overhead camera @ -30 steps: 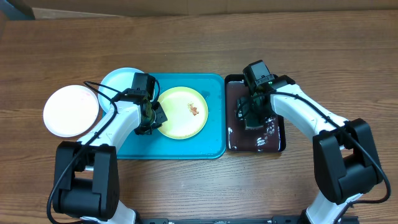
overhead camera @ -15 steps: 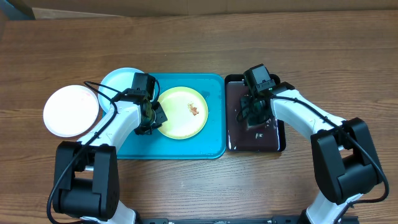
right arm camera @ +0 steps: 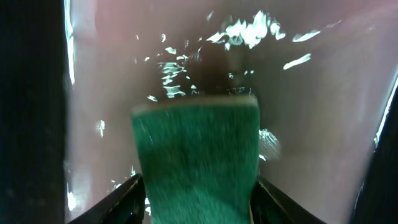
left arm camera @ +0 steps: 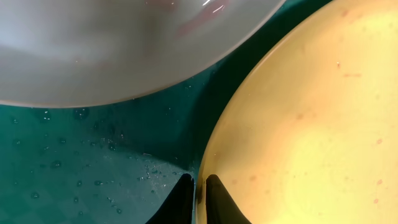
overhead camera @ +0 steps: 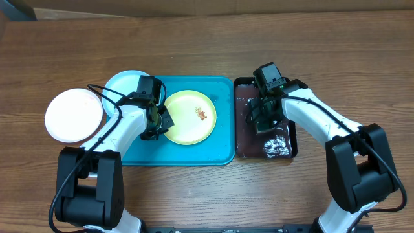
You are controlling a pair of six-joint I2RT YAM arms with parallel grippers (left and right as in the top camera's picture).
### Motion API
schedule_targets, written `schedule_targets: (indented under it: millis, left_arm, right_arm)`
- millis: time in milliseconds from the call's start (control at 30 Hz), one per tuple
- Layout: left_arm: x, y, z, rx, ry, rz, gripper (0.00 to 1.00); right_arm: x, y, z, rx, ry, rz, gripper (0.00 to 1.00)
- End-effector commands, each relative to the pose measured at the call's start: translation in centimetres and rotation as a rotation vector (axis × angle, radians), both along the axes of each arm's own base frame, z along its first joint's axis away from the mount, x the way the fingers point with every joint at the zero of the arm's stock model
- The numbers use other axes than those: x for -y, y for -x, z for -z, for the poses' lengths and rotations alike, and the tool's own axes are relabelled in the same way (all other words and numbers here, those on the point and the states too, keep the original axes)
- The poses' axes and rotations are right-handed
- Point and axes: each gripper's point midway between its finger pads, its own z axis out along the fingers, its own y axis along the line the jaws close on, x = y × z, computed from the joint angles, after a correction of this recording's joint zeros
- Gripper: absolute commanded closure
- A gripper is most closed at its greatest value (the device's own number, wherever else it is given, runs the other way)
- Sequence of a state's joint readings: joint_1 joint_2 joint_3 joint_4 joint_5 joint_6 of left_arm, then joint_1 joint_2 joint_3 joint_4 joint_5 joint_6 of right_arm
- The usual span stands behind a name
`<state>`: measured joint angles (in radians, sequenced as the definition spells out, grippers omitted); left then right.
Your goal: Clean dirty plates on tray and stack at the side
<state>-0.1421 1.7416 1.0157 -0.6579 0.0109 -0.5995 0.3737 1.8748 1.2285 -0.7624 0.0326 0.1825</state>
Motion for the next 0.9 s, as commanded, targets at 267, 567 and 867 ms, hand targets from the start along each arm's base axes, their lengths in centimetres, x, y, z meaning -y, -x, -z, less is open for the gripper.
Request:
schedule_targets:
  millis: [267,567,867]
  left_arm:
    - [-0.2,0.5,0.6,-0.02,-0.004,0.013,0.89]
    - [-0.2,0.5,0.6,-0.02,-0.004,0.013,0.89]
    - [-0.2,0.5,0.6,-0.02,-0.004,0.013,0.87]
  right_arm:
    - [-0.3,1.2,0.0,-0.027,-0.025,-0.01,0.45]
    - [-0.3,1.2,0.2,-0.027,-0.025,-0.01,0.46]
    - [-0.2,1.4,0.3,-0.033,-0.023,-0.01,0.6]
